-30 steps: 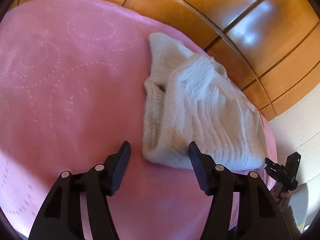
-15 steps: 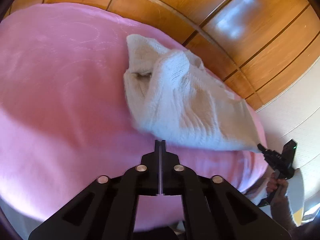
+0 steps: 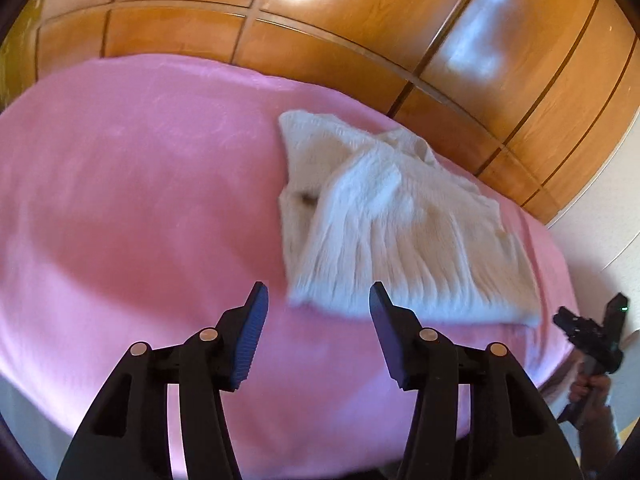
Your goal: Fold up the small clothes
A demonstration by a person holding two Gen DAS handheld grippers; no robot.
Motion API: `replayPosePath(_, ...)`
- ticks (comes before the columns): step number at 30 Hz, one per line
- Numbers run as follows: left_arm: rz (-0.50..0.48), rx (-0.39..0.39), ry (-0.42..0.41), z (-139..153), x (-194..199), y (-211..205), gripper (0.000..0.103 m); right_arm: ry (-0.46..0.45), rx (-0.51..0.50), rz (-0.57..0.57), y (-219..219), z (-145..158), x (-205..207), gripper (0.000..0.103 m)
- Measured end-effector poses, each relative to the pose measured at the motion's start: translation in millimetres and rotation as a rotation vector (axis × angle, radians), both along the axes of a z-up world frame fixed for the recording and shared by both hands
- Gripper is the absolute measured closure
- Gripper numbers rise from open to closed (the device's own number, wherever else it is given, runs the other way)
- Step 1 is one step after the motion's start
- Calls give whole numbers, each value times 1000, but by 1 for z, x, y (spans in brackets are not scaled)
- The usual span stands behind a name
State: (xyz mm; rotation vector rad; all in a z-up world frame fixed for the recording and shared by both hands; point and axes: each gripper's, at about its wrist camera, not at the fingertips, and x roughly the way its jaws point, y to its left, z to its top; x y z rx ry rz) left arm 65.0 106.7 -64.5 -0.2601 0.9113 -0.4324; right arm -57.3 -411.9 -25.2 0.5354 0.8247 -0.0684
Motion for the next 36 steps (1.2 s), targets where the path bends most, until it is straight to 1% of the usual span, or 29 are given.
replayPosePath(4,-36,50,-8,-7,43,-28,52,11,-51,8,1,-1,35,46)
replayPosePath(8,-110,104,47,-24,73,-54,53,56,-69,10,-3,-15,76,46)
replayPosePath(9,-133,102,61,-28,75,-57,64,70,-61,19,-3,-20,84,47)
replayPosePath(10,-161,112,79,-34,75,-62,71,93,-44,46,-3,-28,92,56)
replayPosePath(11,-174,129,81,-37,73,-64,84,115,-31,68,-1,-35,97,72)
replayPosePath(12,-187,141,75,-40,68,-65,98,136,-26,86,1,-41,99,81)
replayPosePath(13,-189,131,66,-41,62,-62,98,147,-40,99,4,-45,98,95)
replayPosePath(14,-189,98,69,-41,55,-57,99,142,-51,101,6,-45,95,96)
replayPosePath(16,-189,43,83,-40,36,-47,99,113,-27,108,8,-38,82,98)
replayPosePath(18,-191,7,95,-38,18,-39,99,84,-4,113,10,-29,66,98)
replayPosePath(22,-162,-95,141,-34,-28,-15,100,46,16,103,15,-12,28,98)
replayPosePath(26,-144,-149,156,-26,-61,-1,100,27,33,90,20,-2,2,98)
replayPosePath(30,-170,-162,150,-13,-82,1,100,-4,54,106,26,16,-20,98)
replayPosePath(32,-185,-170,153,-6,-95,5,100,-11,55,136,31,29,-30,98)
replayPosePath(34,-187,-176,159,-1,-104,12,100,-14,51,171,35,40,-39,98)
replayPosePath(36,-175,-190,159,3,-104,16,100,-12,34,186,38,45,-41,98)
